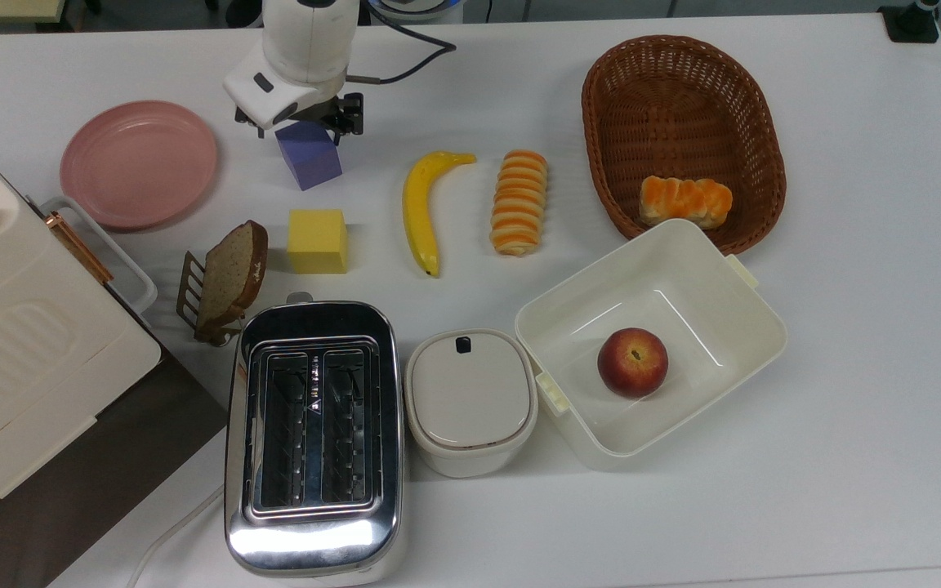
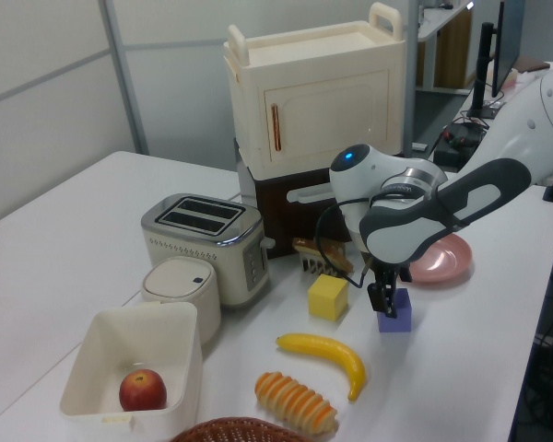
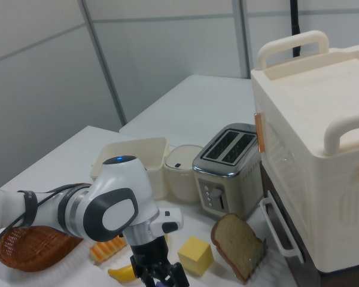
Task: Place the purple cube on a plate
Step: 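Lower the gripper and close it on the purple cube, then lift the purple cube and carry it over the pink plate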
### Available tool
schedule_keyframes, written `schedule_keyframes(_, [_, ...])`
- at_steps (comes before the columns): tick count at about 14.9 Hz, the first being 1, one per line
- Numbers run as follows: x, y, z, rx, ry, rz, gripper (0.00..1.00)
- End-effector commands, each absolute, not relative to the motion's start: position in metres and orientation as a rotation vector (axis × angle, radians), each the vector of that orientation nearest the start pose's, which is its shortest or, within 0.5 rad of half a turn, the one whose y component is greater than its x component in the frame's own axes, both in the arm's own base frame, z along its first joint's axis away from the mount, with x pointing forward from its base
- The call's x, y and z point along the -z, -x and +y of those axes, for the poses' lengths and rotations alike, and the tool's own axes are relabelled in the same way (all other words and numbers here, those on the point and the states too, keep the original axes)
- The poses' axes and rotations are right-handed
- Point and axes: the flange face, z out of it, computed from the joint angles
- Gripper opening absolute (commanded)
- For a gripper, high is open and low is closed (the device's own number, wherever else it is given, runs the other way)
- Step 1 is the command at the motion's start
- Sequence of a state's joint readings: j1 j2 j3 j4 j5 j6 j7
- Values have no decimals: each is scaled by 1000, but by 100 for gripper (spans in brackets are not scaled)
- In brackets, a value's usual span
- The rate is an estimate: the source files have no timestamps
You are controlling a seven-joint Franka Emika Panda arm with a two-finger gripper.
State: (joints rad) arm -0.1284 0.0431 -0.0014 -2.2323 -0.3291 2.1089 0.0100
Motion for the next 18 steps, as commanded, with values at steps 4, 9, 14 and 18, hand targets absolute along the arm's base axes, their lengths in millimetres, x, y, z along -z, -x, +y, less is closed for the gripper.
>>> schedule_keyframes(4, [-323,-509,-85,-316,3409,-133,52])
schedule_keyframes(9, [-325,-509,-90,-308,3407,-94,10])
schedule_keyframes(14, [-370,-500,-119,-196,3421,130,10])
schedule_keyframes(18, [-401,-488,-144,-121,3421,268,10])
